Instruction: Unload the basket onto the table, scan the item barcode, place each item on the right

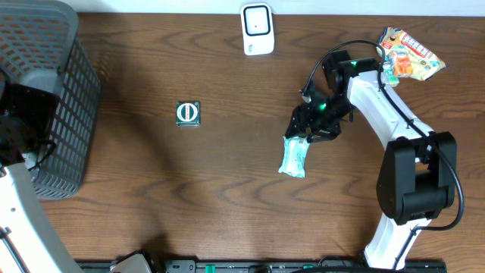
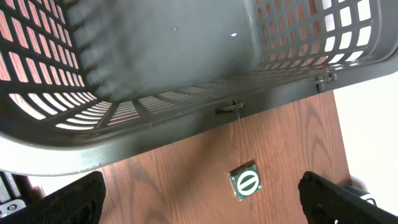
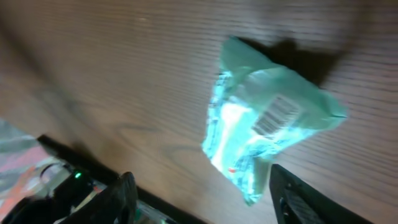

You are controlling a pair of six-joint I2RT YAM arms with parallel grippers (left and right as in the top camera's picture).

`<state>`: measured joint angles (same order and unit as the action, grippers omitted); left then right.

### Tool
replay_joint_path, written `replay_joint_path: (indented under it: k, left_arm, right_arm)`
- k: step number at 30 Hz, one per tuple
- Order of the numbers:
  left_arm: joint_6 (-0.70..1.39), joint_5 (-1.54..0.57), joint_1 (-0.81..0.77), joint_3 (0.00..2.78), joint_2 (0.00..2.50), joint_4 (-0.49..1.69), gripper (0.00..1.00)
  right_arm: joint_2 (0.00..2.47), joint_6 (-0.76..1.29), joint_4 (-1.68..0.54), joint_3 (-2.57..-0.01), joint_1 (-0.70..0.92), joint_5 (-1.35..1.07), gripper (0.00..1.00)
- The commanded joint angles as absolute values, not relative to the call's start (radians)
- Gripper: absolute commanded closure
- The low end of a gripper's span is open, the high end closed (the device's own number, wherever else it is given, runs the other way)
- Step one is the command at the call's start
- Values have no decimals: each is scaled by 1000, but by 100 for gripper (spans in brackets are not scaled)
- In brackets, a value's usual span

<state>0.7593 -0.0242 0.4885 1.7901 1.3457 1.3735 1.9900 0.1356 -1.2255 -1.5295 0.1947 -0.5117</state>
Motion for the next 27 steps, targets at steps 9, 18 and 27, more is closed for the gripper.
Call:
replay_joint_path:
  k: [9, 18, 27]
  left_arm:
    - [761, -19, 492, 1793, 1346, 1376, 2]
    - [761, -19, 492, 1793, 1346, 1376, 2]
    - [761, -19, 492, 1793, 1346, 1376, 2]
  right_arm:
    - [1966, 179, -1219, -1403, 202, -425, 41]
    - [1966, 168, -1056, -1246, 203, -408, 57]
    - [1965, 7, -956, -1298, 139, -461, 99]
